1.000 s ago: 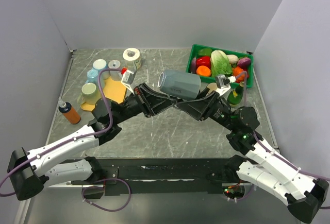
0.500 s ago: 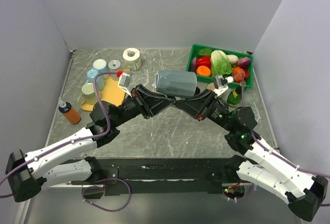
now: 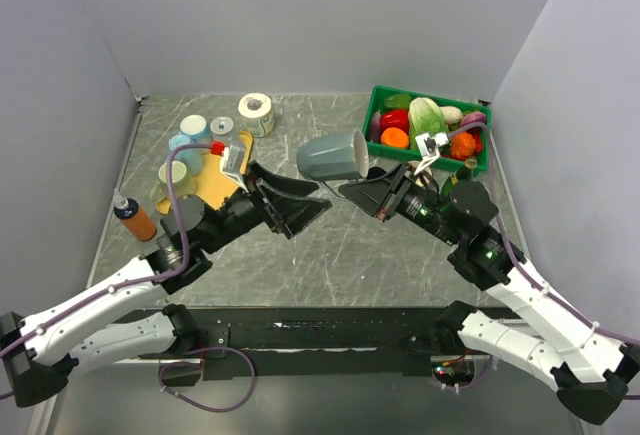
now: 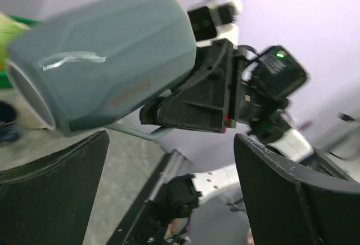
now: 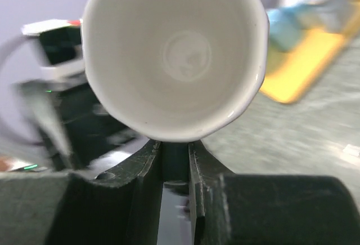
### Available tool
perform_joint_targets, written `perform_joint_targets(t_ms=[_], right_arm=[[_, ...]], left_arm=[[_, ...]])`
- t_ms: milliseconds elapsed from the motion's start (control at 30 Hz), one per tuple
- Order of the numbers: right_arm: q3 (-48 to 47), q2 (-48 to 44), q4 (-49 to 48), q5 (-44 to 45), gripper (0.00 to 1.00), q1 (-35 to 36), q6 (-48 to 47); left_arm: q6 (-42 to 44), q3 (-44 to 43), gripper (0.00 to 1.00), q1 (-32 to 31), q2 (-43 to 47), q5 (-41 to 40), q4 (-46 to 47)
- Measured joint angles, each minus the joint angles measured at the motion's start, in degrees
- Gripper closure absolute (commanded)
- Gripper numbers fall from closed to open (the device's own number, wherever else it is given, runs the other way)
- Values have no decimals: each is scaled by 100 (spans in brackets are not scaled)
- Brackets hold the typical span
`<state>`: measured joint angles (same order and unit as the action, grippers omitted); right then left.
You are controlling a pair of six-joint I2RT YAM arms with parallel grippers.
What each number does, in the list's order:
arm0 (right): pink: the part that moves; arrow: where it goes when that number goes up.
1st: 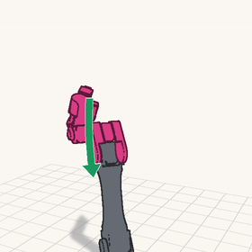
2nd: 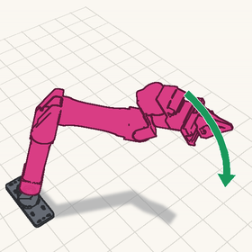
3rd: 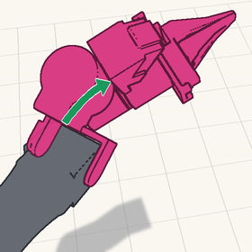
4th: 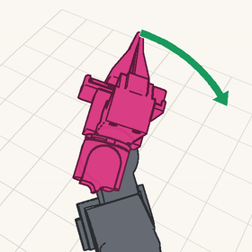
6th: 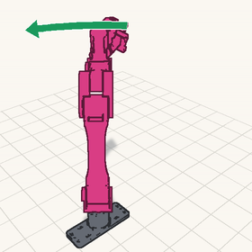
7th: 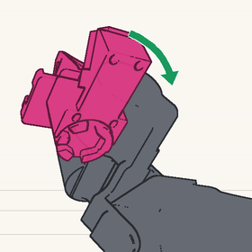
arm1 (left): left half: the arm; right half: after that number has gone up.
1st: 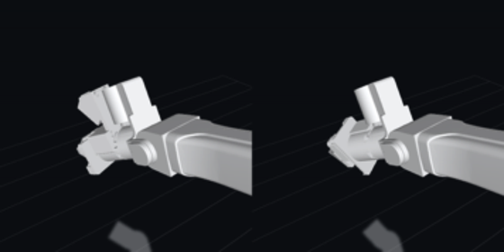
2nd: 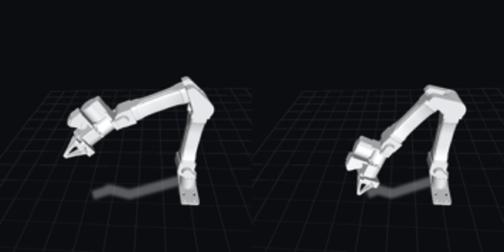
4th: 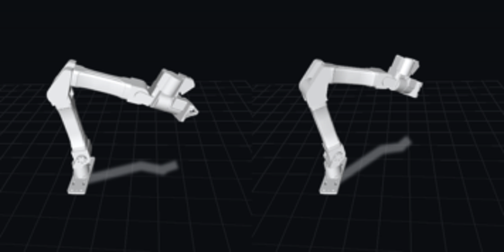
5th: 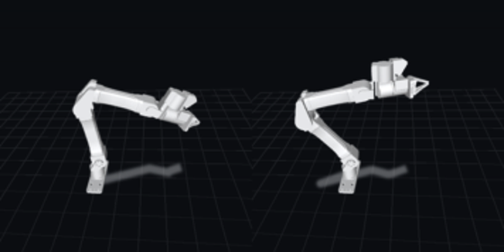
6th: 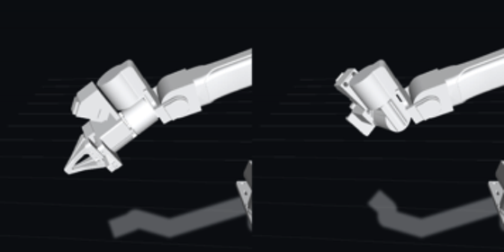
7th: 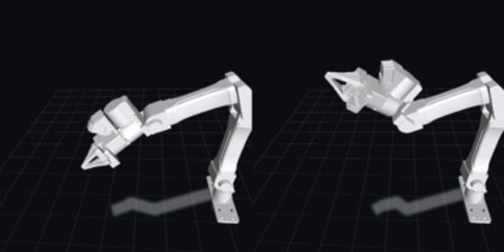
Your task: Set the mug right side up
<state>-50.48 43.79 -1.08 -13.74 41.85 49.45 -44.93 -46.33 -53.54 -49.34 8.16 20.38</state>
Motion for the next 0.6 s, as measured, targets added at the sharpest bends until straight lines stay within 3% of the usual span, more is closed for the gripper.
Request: perform_joint_targets(t_ms=[133,367,600], right_arm=[[-531,363,1036,481,100,0,-682],[-728,1115,1864,1143,100,0,-1462],[-728,1672,2221,1884,100,33,-1878]], left_arm=[[221,-503,4,-2,153,-739,-1294],[146,-876,4,-2,240,-2179,-3445],[22,-741,4,-2,686,-2826,-4330]])
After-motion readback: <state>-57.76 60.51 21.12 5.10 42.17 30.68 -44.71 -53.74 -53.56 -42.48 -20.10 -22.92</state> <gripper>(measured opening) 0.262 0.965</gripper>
